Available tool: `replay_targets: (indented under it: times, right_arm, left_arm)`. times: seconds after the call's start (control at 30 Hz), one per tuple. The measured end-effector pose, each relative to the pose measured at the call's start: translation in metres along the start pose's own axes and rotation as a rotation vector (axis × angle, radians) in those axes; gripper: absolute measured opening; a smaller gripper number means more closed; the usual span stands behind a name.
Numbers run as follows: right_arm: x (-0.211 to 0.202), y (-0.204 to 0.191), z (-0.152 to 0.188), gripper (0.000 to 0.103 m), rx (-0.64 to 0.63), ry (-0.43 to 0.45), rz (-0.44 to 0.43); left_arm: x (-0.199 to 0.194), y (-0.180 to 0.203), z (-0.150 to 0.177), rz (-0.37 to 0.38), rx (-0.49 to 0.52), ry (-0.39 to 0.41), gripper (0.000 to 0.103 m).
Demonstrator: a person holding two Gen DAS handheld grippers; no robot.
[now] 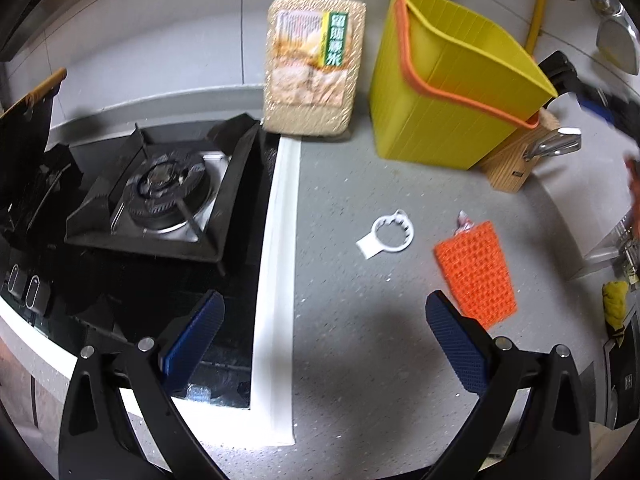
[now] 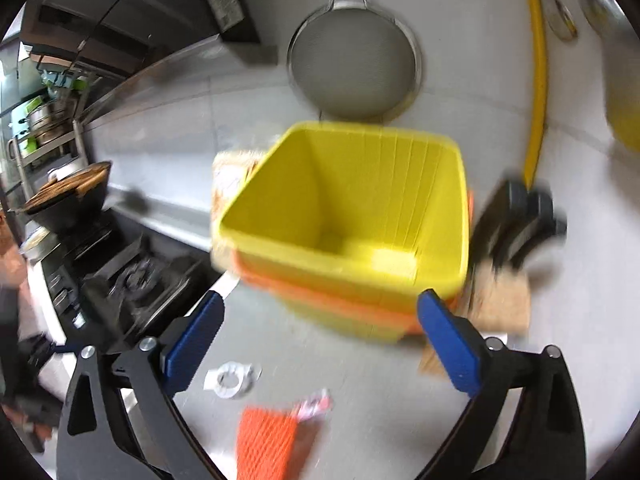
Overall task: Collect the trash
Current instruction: 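Reach the right gripper to the orange mesh net and grasp it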
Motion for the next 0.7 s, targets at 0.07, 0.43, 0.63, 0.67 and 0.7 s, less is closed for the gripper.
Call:
replay_targets:
  times: [0.07,0.43,0.63,0.67,0.7]
  right_arm:
    - [0.006,-0.003,0.029,0.095,0.001,-0.059,-0.014]
    - [0.077,-0.04,0.142,0.093,-0.003,-0.355,-0.064]
    - [0.081,-0.049,0.153,0.022,-0.01,-0.394,-0.14]
    - [0.075,-0.048,0.152,0.013,-0.004,-0.388,-0.148]
    - [0.068,-0.045,0.152,0.01,0.005,-0.377,-0.149]
  left_arm:
    - [0.003,-0.002,0.001,-0.001,-0.006,-0.012,0.099]
    - [0.006,0.013,0.001,0.01,0.047,-0.017,0.099]
    - [0.005,0.006,0.007,-0.008,0.036,-0.024,0.099]
    - [0.005,0.002,0.008,-0.012,0.025,-0.026,0.099]
    - [0.005,-0.001,0.009,-0.013,0.016,-0.028,0.099]
Point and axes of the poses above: each gripper's, at about its wrist camera, not at the fingertips, and x roughly the way its jaws point, y to its right, z to its underside, the point moved 3 cm from there along x, roughly the way its jaws point, and after that the axes turned 4 degrees about -y, right-handed, at the moved point
